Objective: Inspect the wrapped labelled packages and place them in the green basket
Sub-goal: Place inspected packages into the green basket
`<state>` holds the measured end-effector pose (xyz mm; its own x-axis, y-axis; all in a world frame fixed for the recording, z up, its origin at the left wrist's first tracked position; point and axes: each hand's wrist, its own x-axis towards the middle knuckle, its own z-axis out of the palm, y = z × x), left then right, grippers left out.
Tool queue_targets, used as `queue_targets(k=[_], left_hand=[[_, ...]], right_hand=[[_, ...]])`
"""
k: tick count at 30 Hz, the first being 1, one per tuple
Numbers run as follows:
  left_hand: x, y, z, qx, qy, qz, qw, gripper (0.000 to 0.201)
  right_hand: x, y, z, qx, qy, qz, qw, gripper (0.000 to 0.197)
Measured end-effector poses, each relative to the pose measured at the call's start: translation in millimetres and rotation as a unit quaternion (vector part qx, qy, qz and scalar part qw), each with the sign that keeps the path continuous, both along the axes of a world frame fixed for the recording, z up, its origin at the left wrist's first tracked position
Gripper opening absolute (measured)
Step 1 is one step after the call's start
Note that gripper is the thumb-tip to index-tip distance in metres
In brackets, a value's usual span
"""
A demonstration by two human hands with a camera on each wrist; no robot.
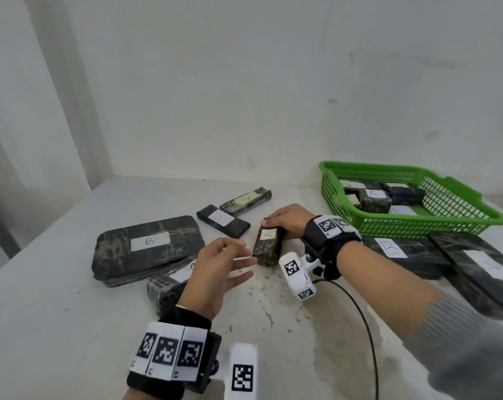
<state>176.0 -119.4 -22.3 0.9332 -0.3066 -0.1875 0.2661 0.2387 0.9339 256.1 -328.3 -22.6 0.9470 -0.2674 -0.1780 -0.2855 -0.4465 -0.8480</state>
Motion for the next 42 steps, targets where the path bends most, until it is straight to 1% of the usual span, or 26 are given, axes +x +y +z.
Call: queue_targets(k=[1, 2, 4, 7, 10, 12, 13, 16, 17, 18, 19, 21, 22, 25, 27, 30, 32, 35, 38, 39, 42], left_hand=[[-0.5, -0.5, -0.7, 0.001, 0.0, -0.002, 1.0, 0.009], [-1.7, -1.1, -1.5, 0.001, 0.0, -0.005, 1.0, 0.009], [-4.2, -2.0, -2.0, 0.004, -0.004, -0.011, 1.0, 0.008], [-10.5, -4.8, -3.5, 0.008, -0.018, -0.01, 1.0, 0.007], [-17.7, -9.5, -5.0, 0.006, -0.04, -0.008, 0.999, 0.006], [-23.4, -13.3, -5.3, -0.001, -0.05, -0.03, 0.998, 0.006], [-25.6, -14.8, -5.2, -0.006, -0.054, -0.053, 0.997, 0.012], [-33.4, -19.6, -6.7, -0.03, -0.038, -0.15, 0.988, 0.04], [-36.6, -21.9, -7.6, -0.043, -0.032, -0.171, 0.984, 0.045], [-38.5, -23.4, -8.4, -0.059, -0.034, -0.179, 0.982, 0.044], [-39.8, -24.8, -9.5, -0.073, -0.046, -0.173, 0.981, 0.038], [-39.4, -25.3, -11.7, -0.089, -0.082, -0.142, 0.982, 0.026], [-38.1, -23.8, -12.5, -0.091, -0.095, -0.134, 0.982, 0.023], [-34.8, -19.7, -11.0, -0.092, -0.11, -0.137, 0.98, 0.023], [-32.9, -18.0, -9.0, -0.092, -0.107, -0.137, 0.981, 0.023], [-32.2, -16.5, -6.8, -0.076, -0.115, -0.142, 0.98, 0.025], [-32.2, -16.8, -6.7, -0.072, -0.126, -0.137, 0.98, 0.03], [-30.9, -16.9, -8.0, -0.084, -0.142, -0.116, 0.98, 0.03], [-30.0, -16.3, -9.0, -0.083, -0.149, -0.113, 0.979, 0.024], [-30.0, -16.2, -9.4, -0.08, -0.151, -0.116, 0.978, 0.024], [-31.4, -16.2, -9.0, -0.067, -0.149, -0.135, 0.977, 0.032]], right_hand=[[-7.5, 0.1, 3.0, 0.055, -0.004, -0.014, 0.998, 0.013], [-16.9, 0.7, 5.6, 0.105, -0.008, -0.025, 0.994, 0.009], [-37.6, 2.9, 11.1, 0.176, -0.022, -0.039, 0.983, 0.011], [-74.3, 1.3, 11.6, 0.242, -0.062, -0.057, 0.967, 0.013], [-112.3, -3.1, 4.9, 0.318, -0.117, -0.081, 0.937, 0.014], [-136.3, -3.7, -2.9, 0.362, -0.158, -0.088, 0.914, 0.011], [-145.2, -2.1, -7.1, 0.376, -0.175, -0.093, 0.905, 0.011], [-160.6, 5.3, -19.6, 0.382, -0.216, -0.112, 0.891, 0.012], [-162.4, 7.7, -22.0, 0.38, -0.228, -0.114, 0.889, 0.014], [-162.5, 10.6, -22.9, 0.379, -0.237, -0.11, 0.888, 0.016], [-162.2, 13.6, -22.7, 0.378, -0.241, -0.103, 0.888, 0.016], [-162.8, 17.9, -20.1, 0.375, -0.239, -0.081, 0.892, 0.017], [-163.7, 19.3, -18.6, 0.377, -0.233, -0.068, 0.894, 0.02], [-168.6, 19.8, -14.3, 0.393, -0.207, -0.016, 0.896, 0.033], [-171.2, 20.7, -12.7, 0.385, -0.204, 0.001, 0.9, 0.033], [-172.9, 22.8, -12.0, 0.368, -0.224, -0.006, 0.902, 0.02], [-173.8, 23.4, -12.2, 0.371, -0.231, -0.003, 0.9, 0.017], [-174.8, 25.0, -10.1, 0.384, -0.221, 0.007, 0.896, 0.02], [-175.7, 27.2, -7.0, 0.403, -0.2, 0.009, 0.893, 0.033], [-175.8, 27.5, -6.9, 0.402, -0.202, 0.005, 0.893, 0.035], [-176.5, 25.8, -8.6, 0.383, -0.232, -0.012, 0.894, 0.026]])
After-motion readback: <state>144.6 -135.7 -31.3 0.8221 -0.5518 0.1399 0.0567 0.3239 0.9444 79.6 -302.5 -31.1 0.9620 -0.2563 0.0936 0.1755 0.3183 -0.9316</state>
